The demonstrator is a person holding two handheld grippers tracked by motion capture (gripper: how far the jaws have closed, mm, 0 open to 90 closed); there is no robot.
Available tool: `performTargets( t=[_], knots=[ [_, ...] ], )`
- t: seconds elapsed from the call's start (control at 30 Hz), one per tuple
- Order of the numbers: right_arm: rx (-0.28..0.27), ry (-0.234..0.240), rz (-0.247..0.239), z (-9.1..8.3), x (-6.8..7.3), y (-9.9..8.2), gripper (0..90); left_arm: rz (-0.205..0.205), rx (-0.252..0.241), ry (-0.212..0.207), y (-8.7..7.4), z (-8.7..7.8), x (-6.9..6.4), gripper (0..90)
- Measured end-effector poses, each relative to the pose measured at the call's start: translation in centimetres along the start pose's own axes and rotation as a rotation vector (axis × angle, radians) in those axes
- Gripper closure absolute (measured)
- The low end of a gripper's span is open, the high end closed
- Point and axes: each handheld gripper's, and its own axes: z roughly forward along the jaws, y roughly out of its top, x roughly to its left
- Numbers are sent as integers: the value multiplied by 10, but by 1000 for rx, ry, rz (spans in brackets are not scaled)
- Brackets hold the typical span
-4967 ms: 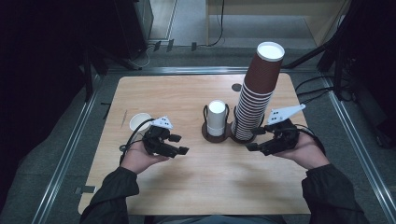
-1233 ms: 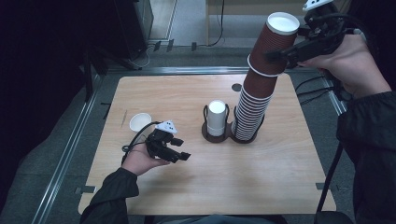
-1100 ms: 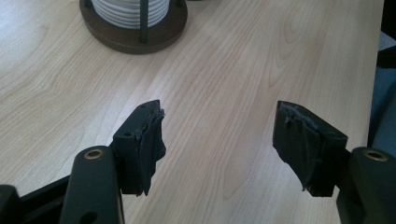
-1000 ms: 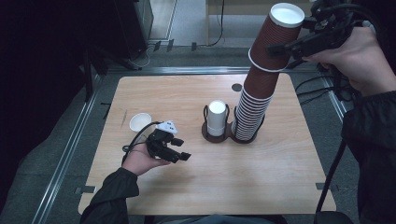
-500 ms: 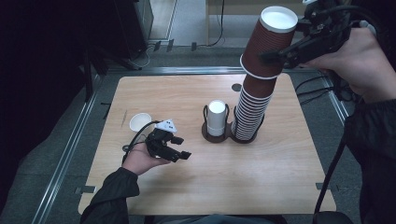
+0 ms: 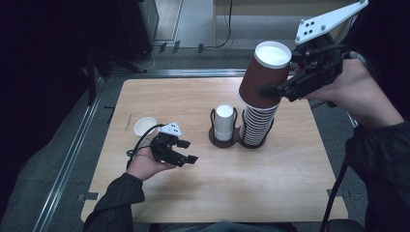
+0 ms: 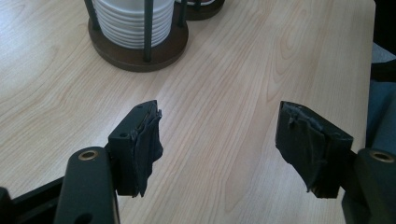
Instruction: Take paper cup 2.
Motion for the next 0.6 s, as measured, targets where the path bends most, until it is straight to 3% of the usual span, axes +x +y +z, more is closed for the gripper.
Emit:
performTargets(
  t=[0.6],
  knots=[
    [12,108,3,54,18,-48,172,10,-9,-11,1,-1,-2,305]
  ],
)
